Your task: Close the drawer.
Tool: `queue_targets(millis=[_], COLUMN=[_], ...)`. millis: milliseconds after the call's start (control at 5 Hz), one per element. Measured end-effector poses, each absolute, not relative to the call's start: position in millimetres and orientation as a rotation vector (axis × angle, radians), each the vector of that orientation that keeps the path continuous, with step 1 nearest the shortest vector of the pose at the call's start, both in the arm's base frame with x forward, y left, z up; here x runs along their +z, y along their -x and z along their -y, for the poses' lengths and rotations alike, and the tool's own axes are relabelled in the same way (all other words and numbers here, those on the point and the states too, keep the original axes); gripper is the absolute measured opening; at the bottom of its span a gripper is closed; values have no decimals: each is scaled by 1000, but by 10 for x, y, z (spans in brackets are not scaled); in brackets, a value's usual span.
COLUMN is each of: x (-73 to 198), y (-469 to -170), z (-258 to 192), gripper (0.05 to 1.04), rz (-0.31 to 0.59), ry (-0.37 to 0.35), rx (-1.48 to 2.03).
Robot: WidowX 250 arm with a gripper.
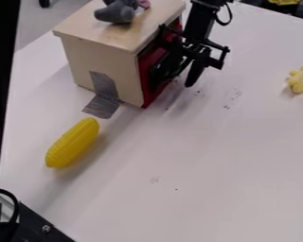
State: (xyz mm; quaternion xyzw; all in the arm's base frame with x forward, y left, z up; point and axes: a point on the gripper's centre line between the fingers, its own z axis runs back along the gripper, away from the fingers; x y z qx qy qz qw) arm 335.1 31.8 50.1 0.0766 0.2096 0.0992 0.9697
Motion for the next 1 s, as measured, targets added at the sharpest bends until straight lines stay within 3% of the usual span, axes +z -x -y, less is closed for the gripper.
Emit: queue_targets(millis=[200,400,800,1000], x=[499,479,424,452], y=[-3380,-3383,-3460,-3536], z=[-302,-247,6,403], gripper=[909,1001,1000,1000], rz=[-399,-396,-356,-299], ry=[-125,-120,-99,-112], rx=[123,57,-158,-277])
